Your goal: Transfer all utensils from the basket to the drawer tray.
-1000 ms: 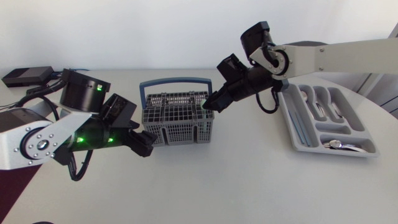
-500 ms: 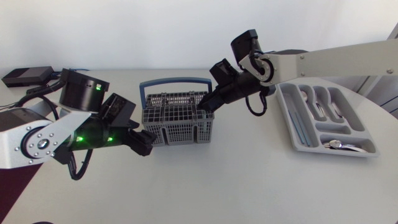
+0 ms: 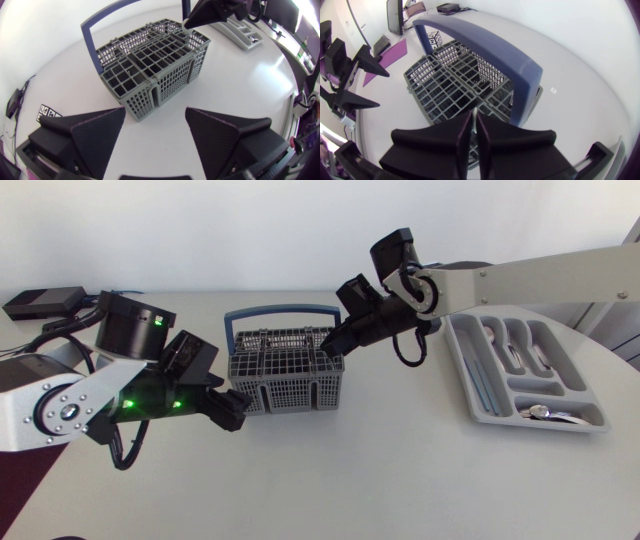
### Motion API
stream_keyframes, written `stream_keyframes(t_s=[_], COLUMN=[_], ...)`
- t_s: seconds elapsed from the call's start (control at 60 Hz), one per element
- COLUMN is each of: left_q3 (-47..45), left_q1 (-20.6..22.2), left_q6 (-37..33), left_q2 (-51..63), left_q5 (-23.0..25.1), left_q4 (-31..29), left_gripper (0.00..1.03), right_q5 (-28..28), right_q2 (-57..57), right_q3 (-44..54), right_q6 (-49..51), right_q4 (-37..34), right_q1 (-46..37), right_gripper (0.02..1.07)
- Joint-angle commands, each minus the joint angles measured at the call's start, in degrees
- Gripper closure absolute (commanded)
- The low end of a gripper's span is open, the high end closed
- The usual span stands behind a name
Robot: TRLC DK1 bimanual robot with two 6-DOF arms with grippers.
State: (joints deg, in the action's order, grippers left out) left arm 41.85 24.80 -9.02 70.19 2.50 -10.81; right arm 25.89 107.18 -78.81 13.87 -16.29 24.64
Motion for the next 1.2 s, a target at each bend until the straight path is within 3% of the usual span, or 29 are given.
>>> stream_keyframes(t_s=[0.0, 0.367, 1.183], left_q3=[-1.42, -1.94, -2.12], left_q1=[-0.45, -0.19, 0.16], left_q6=[-0.65, -0.48, -0.12], left_q2=[0.82, 0.29, -0.5], left_q5=[0.13, 0.13, 0.13], left_q4=[0.26, 0.26, -0.09], left_gripper=[0.2, 0.2, 0.2], right_q5=[1.18, 3.38, 15.07], right_q2=[-0.04, -5.05, -20.16], right_q3=[1.46, 3.66, 5.94], right_q6=[-1.3, -2.0, -10.44], right_q4=[-0.23, -0.32, -0.49], right_q1=[0.05, -0.12, -5.66], right_gripper=[1.01, 1.01, 1.01])
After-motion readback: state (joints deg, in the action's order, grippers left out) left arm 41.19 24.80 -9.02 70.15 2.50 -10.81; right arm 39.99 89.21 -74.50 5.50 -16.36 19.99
